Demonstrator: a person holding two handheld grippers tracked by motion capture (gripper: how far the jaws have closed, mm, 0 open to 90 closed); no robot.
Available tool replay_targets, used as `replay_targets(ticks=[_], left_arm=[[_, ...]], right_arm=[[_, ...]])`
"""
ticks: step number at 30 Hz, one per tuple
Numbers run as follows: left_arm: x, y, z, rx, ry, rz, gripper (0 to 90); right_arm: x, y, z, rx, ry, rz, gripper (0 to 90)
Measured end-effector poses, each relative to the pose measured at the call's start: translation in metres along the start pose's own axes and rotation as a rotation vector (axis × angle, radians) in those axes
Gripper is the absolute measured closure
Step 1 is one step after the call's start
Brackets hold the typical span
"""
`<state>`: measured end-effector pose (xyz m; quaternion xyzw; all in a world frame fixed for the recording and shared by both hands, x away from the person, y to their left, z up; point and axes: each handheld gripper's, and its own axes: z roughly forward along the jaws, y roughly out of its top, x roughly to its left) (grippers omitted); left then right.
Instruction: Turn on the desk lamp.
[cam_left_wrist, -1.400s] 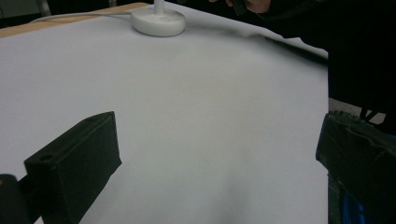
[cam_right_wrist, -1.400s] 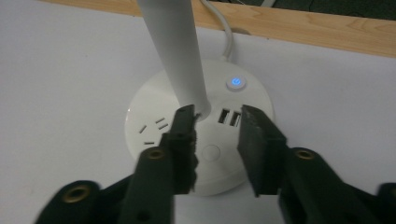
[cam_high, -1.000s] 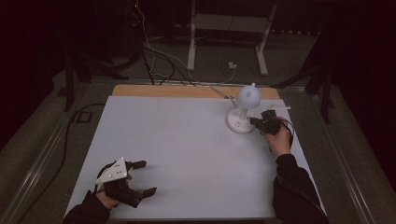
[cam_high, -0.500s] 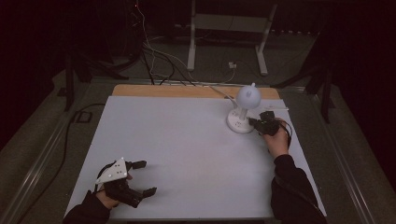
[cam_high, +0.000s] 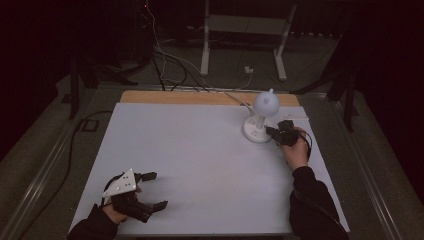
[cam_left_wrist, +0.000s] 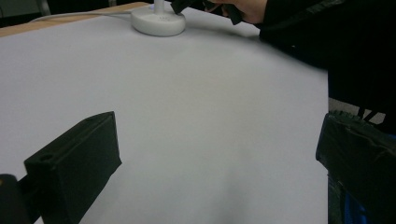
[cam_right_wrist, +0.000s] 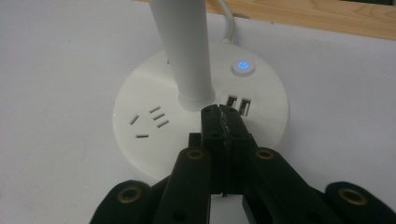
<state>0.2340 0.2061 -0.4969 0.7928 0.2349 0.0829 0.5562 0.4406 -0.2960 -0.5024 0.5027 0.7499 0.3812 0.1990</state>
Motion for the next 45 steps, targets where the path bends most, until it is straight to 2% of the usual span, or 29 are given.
replay_targets(ticks=[16, 26, 30, 33, 39, 42, 43, 44, 45], left_arm=[[0.0, 0.0, 0.0, 0.001, -0.001, -0.001, 0.3], [0.0, 0.0, 0.0, 0.005, 0.0, -0.001, 0.2], [0.0, 0.0, 0.0, 0.004, 0.0, -0.001, 0.2], [0.0, 0.0, 0.0, 0.001, -0.001, -0.003, 0.2], [0.0, 0.0, 0.0, 0.003, -0.001, -0.001, 0.2], [0.001, 0.0, 0.0, 0.007, 0.001, -0.004, 0.2], [0.0, 0.0, 0.001, 0.008, -0.001, -0.005, 0.2], [0.0, 0.0, 0.001, 0.007, -0.002, -0.005, 0.2], [0.0, 0.0, 0.001, 0.008, -0.003, -0.004, 0.2]], right_arm=[[0.002, -0.002, 0.001, -0.009, 0.009, -0.007, 90.0], [-0.002, -0.004, 0.001, -0.02, 0.032, 0.011, 90.0], [-0.005, -0.004, 0.001, -0.02, 0.049, 0.042, 90.0], [-0.003, -0.003, -0.002, -0.034, 0.048, 0.02, 89.5], [0.0, -0.001, -0.008, -0.065, 0.061, -0.013, 77.4], [0.0, 0.0, -0.011, -0.087, 0.085, -0.02, 61.4], [0.0, 0.0, -0.012, -0.097, 0.092, -0.024, 52.8], [-0.001, 0.0, -0.013, -0.105, 0.124, -0.031, 44.6], [-0.002, 0.001, -0.013, -0.102, 0.152, -0.028, 41.4]])
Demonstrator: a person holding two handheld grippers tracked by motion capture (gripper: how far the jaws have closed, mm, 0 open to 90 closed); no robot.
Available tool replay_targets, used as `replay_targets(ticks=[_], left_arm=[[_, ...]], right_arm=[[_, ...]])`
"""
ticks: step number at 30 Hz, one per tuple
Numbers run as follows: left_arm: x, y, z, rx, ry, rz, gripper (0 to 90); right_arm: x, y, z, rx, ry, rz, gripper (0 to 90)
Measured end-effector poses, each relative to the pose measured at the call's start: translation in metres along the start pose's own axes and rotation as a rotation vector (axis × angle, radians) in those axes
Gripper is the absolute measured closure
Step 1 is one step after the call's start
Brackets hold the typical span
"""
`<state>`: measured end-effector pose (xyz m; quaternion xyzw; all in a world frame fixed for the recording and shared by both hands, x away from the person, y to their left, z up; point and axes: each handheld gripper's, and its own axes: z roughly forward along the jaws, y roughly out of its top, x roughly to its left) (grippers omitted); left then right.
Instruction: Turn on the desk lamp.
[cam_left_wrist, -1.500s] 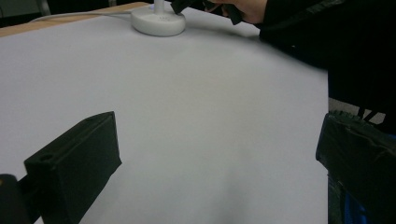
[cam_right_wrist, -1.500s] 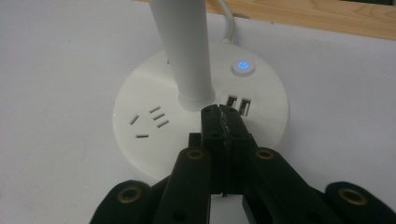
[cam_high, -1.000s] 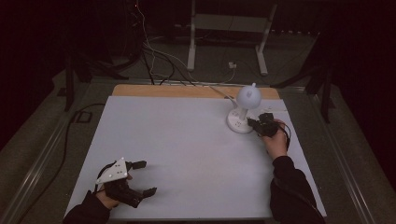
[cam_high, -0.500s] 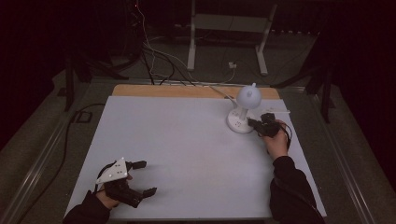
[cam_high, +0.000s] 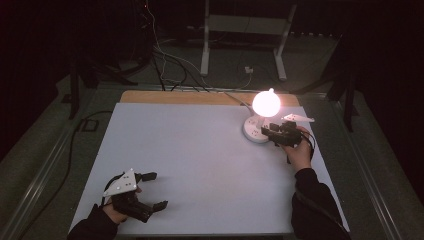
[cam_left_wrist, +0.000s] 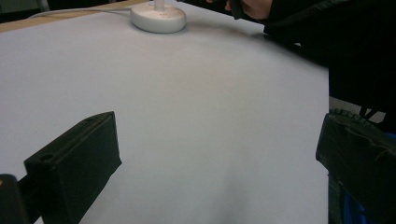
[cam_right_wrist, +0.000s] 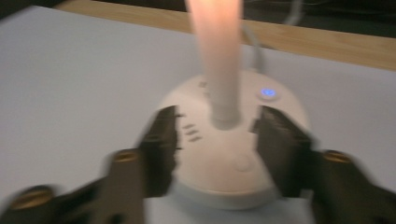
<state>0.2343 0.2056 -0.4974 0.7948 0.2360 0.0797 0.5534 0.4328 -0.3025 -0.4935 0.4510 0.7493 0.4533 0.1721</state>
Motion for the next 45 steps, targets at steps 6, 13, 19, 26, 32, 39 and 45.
replay_targets(ticks=[6, 13, 19, 26, 32, 39, 45], left_arm=[[0.0, 0.0, 0.0, -0.004, 0.002, -0.002, 0.2], [0.0, 0.0, 0.0, -0.002, 0.003, 0.0, 0.2], [0.0, 0.0, 0.0, -0.003, 0.004, -0.002, 0.2], [0.0, 0.0, -0.002, -0.007, 0.004, -0.001, 0.3], [0.0, 0.0, -0.001, -0.005, 0.004, -0.001, 0.2], [0.0, 0.0, -0.001, -0.008, 0.005, -0.004, 0.2], [0.0, 0.0, -0.002, -0.009, 0.003, -0.001, 0.2]], right_arm=[[0.001, 0.003, -0.007, -0.054, 0.043, -0.019, 13.8], [0.006, 0.009, -0.014, -0.037, 0.089, -0.003, 0.3], [0.016, 0.015, -0.023, -0.041, 0.101, -0.021, 0.0], [0.032, 0.021, -0.038, -0.046, 0.125, -0.032, 0.0], [0.045, 0.015, -0.052, -0.048, 0.133, -0.057, 0.0], [0.056, 0.0, -0.064, -0.048, 0.162, -0.062, 0.0], [0.069, -0.015, -0.071, -0.031, 0.188, -0.065, 0.0]])
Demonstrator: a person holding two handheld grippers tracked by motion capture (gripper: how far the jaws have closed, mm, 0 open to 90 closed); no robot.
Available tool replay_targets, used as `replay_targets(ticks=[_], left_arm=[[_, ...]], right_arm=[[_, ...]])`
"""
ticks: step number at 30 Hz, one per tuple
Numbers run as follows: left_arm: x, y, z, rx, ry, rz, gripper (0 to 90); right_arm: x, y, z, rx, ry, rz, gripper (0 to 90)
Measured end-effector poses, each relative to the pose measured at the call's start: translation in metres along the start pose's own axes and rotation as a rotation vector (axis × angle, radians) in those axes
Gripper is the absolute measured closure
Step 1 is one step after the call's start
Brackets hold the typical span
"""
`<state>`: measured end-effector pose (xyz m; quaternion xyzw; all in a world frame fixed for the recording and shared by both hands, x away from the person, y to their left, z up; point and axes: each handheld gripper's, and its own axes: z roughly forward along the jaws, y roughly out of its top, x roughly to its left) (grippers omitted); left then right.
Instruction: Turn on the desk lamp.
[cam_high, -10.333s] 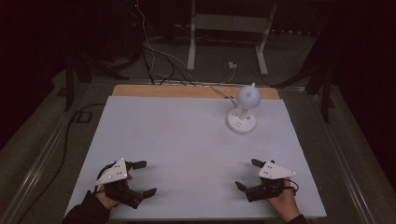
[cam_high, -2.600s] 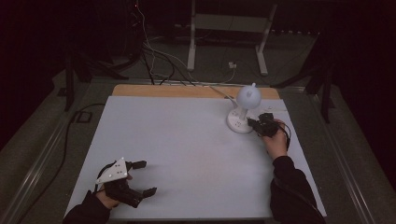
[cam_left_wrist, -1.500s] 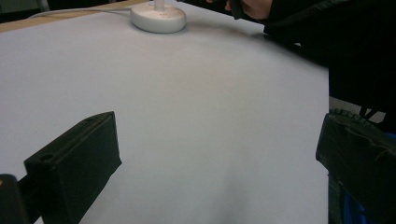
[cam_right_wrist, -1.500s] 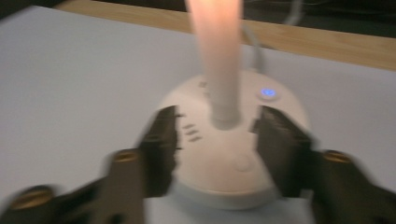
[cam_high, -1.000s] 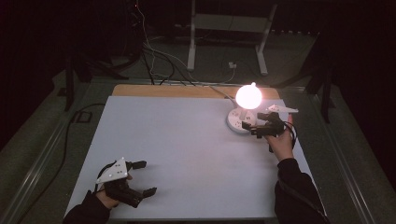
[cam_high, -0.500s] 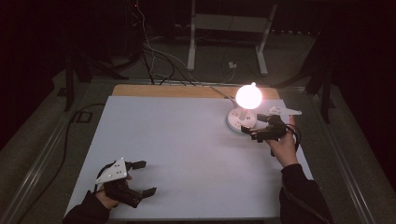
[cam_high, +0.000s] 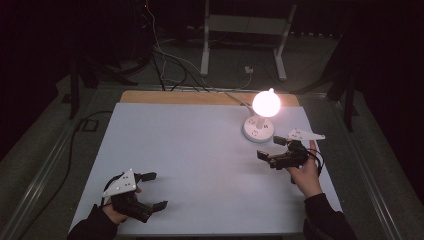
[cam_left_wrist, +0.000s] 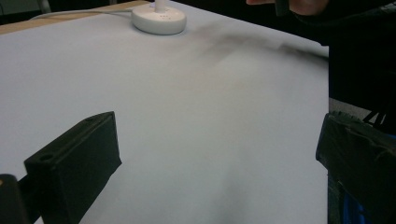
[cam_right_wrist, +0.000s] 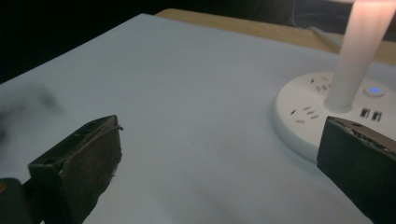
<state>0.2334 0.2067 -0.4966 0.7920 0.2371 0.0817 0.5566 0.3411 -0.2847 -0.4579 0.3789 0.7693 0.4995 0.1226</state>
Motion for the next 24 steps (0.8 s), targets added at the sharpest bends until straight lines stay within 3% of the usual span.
replay_targets(ticks=[5, 24], left_arm=[[0.0, 0.0, 0.0, 0.002, 0.0, 0.003, 0.2], [0.0, 0.0, 0.0, 0.003, -0.003, 0.0, 0.2]], right_arm=[[0.01, -0.011, -0.003, 0.024, 0.008, -0.021, 0.0], [0.026, -0.062, -0.023, 0.104, 0.012, -0.007, 0.0]])
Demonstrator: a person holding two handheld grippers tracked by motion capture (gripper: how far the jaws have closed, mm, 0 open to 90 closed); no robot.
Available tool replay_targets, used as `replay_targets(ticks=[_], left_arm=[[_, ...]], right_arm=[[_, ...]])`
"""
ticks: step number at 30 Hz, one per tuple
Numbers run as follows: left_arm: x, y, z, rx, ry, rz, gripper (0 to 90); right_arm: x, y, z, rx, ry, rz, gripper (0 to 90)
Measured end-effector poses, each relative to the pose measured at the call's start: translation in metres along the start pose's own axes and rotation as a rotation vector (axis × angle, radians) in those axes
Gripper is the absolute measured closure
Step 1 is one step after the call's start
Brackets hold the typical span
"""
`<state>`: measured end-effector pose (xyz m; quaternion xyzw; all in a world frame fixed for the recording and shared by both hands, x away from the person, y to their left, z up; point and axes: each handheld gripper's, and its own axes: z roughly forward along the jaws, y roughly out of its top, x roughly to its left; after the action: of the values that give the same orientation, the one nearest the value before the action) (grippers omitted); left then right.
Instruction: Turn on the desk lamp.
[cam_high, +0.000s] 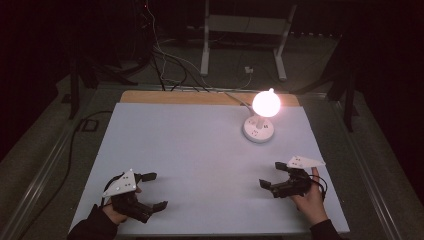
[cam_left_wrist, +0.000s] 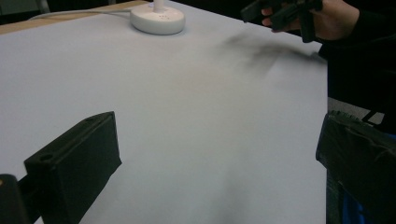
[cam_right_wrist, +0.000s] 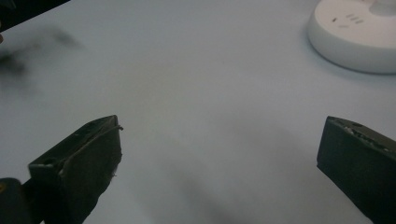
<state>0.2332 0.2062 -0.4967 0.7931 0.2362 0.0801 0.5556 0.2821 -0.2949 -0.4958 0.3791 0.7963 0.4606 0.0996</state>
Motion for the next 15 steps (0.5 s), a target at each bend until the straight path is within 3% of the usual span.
replay_targets(ticks=[7, 15], left_arm=[[0.0, 0.0, 0.0, 0.003, 0.002, 0.002, 0.2], [0.0, 0.0, 0.0, 0.003, 0.0, 0.002, 0.3]], right_arm=[[0.003, -0.017, -0.008, 0.031, -0.005, -0.002, 0.0], [0.009, -0.032, -0.016, 0.067, -0.067, -0.032, 0.0]])
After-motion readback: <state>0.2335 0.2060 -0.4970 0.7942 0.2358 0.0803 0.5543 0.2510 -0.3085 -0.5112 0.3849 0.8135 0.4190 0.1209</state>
